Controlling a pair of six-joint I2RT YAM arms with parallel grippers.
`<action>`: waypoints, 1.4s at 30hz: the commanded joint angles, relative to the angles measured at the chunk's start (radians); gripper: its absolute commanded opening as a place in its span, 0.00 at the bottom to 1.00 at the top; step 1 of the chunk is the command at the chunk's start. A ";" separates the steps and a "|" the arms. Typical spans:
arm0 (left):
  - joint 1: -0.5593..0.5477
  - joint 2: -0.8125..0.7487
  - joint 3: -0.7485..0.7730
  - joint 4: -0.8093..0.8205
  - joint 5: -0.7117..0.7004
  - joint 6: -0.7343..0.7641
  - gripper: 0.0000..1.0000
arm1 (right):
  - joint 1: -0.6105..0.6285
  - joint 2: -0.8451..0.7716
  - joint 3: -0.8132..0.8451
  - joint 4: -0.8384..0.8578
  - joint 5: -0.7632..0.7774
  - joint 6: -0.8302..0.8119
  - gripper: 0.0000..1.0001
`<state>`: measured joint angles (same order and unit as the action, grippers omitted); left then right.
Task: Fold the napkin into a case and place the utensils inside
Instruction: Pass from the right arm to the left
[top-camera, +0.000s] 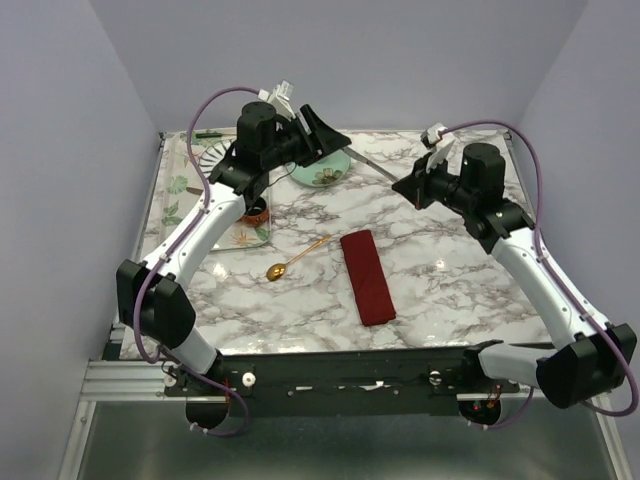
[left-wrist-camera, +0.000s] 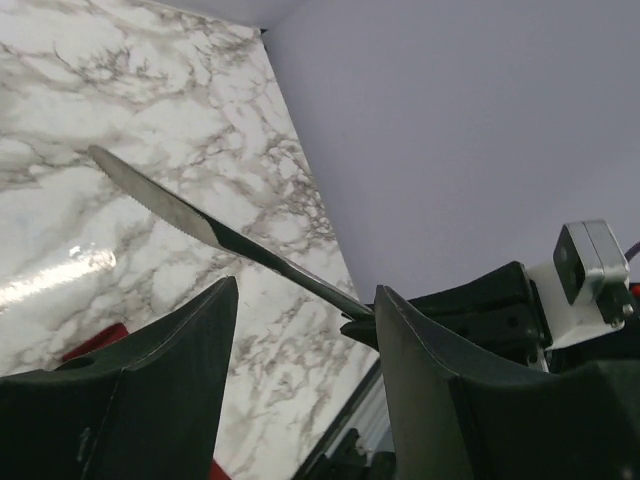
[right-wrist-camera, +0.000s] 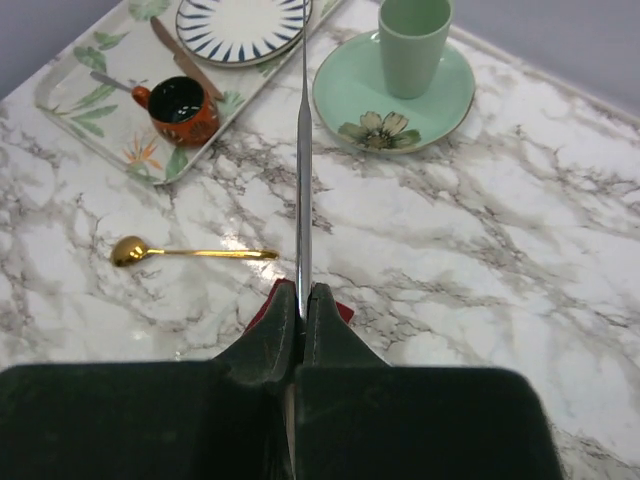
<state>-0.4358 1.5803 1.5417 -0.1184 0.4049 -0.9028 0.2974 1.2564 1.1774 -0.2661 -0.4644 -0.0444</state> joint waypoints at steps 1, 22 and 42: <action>-0.040 0.010 -0.060 0.112 0.058 -0.229 0.65 | 0.048 -0.115 -0.065 0.159 0.173 -0.063 0.01; -0.106 0.089 -0.069 0.197 0.091 -0.378 0.57 | 0.147 -0.164 -0.133 0.211 0.234 -0.011 0.01; -0.118 0.084 -0.111 0.164 0.054 -0.413 0.45 | 0.167 -0.183 -0.137 0.211 0.285 0.037 0.01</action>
<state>-0.5522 1.6627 1.4410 0.0463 0.4721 -1.3071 0.4572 1.1019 1.0344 -0.1116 -0.1986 -0.0238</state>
